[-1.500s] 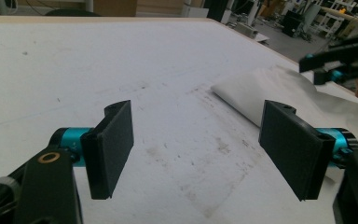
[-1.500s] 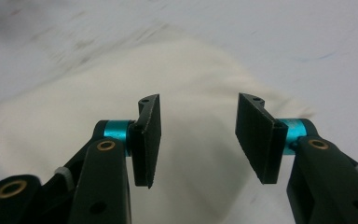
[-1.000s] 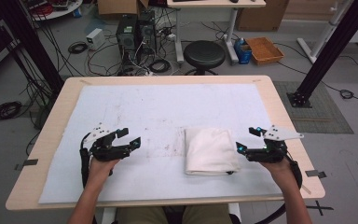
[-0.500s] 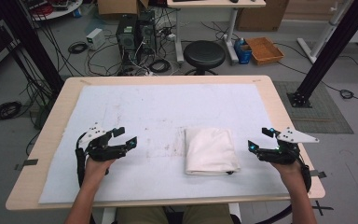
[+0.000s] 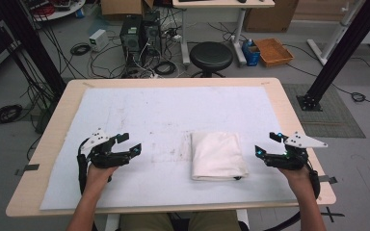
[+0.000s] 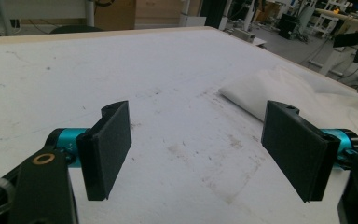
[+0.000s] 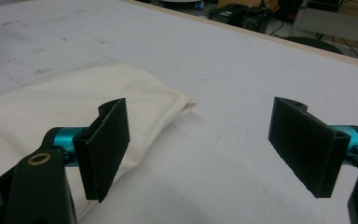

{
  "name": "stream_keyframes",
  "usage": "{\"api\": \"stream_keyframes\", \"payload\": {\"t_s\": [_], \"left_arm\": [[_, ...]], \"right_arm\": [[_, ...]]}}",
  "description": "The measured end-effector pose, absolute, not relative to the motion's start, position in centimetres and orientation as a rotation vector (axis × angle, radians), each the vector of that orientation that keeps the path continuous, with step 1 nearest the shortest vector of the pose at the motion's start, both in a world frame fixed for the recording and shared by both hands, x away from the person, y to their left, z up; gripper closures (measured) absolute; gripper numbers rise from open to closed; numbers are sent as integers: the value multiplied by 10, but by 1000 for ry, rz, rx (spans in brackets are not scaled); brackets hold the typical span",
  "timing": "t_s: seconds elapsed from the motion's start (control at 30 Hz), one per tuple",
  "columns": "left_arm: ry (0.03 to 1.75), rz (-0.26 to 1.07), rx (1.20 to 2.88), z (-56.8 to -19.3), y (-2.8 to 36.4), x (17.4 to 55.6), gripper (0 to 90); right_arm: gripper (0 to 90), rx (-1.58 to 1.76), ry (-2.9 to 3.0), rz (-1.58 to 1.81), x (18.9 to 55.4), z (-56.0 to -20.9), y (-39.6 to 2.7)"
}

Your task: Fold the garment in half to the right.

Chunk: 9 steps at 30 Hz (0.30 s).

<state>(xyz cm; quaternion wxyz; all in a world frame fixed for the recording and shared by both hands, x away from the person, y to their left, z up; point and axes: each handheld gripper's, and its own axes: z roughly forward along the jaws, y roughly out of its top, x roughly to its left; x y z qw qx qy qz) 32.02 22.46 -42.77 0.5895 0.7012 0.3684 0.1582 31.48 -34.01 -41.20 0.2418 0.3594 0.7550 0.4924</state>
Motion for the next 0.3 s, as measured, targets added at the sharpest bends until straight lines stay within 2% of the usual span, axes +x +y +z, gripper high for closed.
{"api": "stream_keyframes", "payload": {"t_s": [0.3], "left_arm": [[861, 366, 1639, -429, 225, 320, 243]], "right_arm": [[202, 974, 2067, 1353, 318, -413, -338]]}}
